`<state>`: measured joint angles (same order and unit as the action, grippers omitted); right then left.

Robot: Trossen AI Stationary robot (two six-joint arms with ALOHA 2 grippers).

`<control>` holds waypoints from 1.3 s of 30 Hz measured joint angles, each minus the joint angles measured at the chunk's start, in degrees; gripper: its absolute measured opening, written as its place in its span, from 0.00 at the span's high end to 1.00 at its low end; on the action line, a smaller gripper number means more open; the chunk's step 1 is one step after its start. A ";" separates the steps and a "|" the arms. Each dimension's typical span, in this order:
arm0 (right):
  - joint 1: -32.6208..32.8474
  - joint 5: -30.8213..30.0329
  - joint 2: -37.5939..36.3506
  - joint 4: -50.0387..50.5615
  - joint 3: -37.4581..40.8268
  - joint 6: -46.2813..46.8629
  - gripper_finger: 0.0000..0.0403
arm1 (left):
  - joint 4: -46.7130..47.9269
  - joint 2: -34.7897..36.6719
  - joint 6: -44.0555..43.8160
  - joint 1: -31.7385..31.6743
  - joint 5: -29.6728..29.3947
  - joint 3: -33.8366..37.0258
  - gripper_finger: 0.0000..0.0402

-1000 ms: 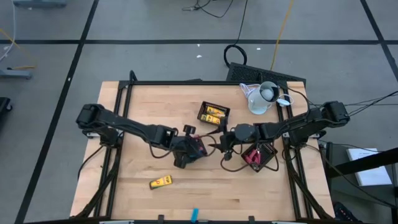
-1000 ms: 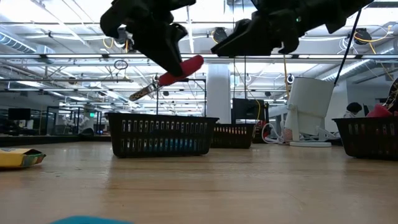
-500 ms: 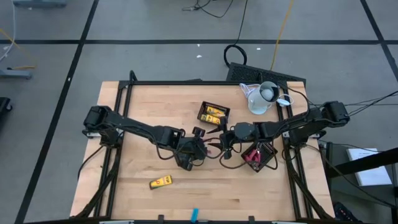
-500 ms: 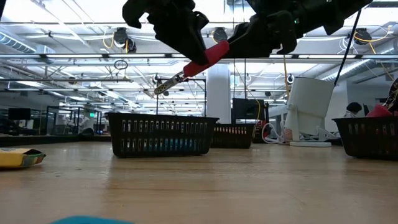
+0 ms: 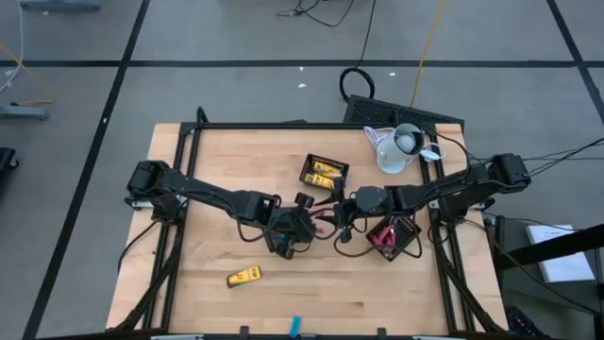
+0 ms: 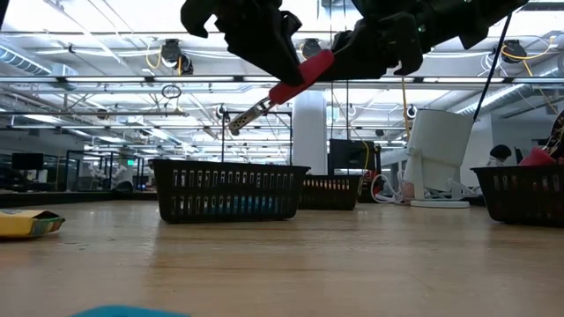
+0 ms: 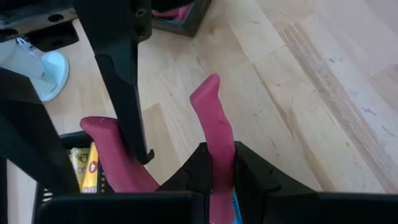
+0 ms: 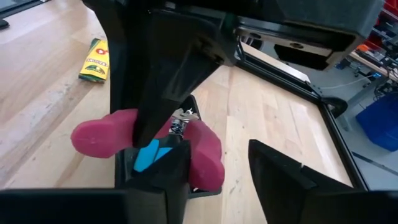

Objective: Pick & Place School Supplies
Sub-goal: Put the pink hole puncher into the bottom right black bin

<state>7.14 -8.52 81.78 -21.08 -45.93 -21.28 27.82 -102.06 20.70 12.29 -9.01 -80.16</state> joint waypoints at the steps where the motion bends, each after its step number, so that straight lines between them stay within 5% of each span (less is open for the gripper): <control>1: 0.00 0.07 0.00 0.06 0.00 0.01 0.63 | -0.32 0.00 0.18 0.00 0.03 0.00 0.90; 16: -0.83 2.74 0.00 -0.08 -0.02 0.98 0.66 | -2.11 0.00 1.50 -0.04 1.23 0.00 0.90; 23: -1.87 2.87 0.00 -0.30 -0.02 1.06 0.91 | -2.27 0.02 1.25 -0.14 0.93 0.00 0.90; 33: -1.46 -2.98 -0.07 -0.07 -0.04 -0.44 0.91 | -1.26 0.07 -0.98 -0.05 -1.66 0.00 0.90; 39: -1.33 -4.99 -0.02 1.16 -0.09 -0.60 0.91 | 1.67 0.07 -4.03 1.43 -1.75 0.00 0.67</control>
<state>5.80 -13.51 81.76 -19.93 -46.02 -21.88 29.49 -102.00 16.67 13.72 -10.75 -80.16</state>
